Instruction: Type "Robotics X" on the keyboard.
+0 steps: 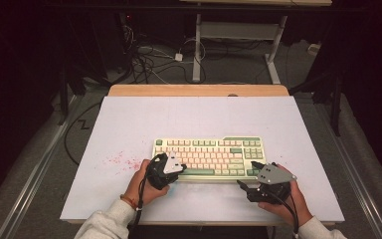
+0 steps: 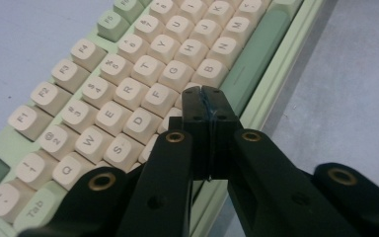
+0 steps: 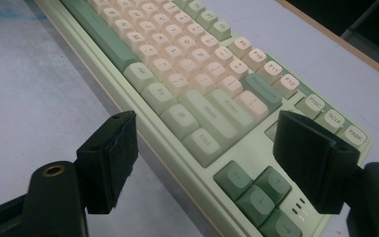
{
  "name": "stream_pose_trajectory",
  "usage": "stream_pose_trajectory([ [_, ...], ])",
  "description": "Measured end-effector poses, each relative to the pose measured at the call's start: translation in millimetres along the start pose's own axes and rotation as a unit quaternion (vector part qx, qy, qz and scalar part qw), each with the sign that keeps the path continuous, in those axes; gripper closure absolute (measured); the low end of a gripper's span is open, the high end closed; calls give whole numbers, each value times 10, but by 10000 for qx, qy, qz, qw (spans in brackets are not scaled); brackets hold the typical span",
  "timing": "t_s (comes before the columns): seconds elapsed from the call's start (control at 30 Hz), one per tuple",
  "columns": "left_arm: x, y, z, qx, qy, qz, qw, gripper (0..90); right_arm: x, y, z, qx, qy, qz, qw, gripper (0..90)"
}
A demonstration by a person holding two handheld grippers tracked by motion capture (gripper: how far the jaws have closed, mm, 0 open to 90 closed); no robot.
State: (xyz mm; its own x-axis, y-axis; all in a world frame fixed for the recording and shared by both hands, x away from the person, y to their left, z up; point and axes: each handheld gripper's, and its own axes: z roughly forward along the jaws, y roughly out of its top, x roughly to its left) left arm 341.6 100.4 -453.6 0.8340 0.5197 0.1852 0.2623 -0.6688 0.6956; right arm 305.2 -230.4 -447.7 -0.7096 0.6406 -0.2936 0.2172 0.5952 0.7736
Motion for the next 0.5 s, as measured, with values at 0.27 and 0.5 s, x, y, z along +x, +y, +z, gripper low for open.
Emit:
stream_pose_trajectory([
  [0.27,-10,-8,46,251,37,167,9995,868,1,3,-2,-4,6,-28,10000,255],
  [0.5,37,14,-111,-86,122,60,9999,839,-12,2,-14,-27,-17,3,10000,255],
])
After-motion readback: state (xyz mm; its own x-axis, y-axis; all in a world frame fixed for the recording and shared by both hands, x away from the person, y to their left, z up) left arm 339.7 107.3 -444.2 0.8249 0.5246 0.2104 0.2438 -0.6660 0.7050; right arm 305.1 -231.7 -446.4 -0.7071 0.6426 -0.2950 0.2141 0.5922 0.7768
